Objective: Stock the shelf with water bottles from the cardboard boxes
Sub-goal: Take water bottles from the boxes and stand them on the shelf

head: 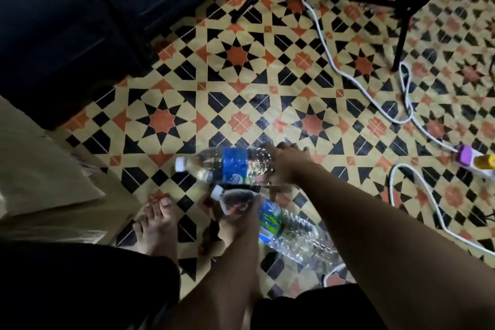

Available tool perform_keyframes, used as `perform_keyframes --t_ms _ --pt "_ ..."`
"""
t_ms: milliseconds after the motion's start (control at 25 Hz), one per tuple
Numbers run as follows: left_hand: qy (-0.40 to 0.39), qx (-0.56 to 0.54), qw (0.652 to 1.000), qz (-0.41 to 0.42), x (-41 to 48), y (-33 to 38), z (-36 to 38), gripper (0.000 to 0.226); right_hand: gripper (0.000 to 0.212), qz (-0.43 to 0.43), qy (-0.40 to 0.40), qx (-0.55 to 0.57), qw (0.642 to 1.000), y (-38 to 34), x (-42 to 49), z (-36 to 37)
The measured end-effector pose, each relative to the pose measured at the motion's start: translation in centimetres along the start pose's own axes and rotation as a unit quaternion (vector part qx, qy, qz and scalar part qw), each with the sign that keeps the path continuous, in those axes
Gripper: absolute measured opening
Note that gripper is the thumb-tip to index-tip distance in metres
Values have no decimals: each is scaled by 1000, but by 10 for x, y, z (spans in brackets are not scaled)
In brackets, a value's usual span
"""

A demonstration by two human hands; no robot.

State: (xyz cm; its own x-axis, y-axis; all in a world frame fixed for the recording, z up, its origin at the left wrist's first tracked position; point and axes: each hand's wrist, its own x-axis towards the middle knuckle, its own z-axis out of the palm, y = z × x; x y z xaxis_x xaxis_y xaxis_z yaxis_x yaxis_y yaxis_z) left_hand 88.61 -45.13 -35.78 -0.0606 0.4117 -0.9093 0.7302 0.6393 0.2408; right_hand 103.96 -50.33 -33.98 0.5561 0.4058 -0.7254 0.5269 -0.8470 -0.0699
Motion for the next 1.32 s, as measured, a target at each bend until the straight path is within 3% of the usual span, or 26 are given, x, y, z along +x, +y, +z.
perform_keyframes --t_ms 240,360,520,720,840,1000,1080,1160,1320 --pt "88 -25 983 158 35 66 -24 93 87 108 -14 145 983 28 -15 9" --pt "56 -52 974 212 41 94 -18 82 97 148 -18 242 959 31 -23 22" --pt "81 57 955 281 32 72 -4 58 87 122 -29 311 942 29 -25 24" --pt "124 80 951 273 25 73 -13 56 83 102 -77 381 916 28 -21 27" --pt "141 87 959 229 19 74 -17 60 83 122 20 414 902 10 -24 39" --pt "58 163 971 165 31 67 -11 119 104 152 76 312 935 -18 -17 56" --pt "27 167 976 137 43 64 -14 135 120 185 73 289 936 -21 -11 57" --pt "12 137 985 107 47 63 -18 136 128 234 88 309 918 -23 -5 59" --pt "7 64 998 26 49 75 -18 111 99 264 111 374 882 -18 0 51"
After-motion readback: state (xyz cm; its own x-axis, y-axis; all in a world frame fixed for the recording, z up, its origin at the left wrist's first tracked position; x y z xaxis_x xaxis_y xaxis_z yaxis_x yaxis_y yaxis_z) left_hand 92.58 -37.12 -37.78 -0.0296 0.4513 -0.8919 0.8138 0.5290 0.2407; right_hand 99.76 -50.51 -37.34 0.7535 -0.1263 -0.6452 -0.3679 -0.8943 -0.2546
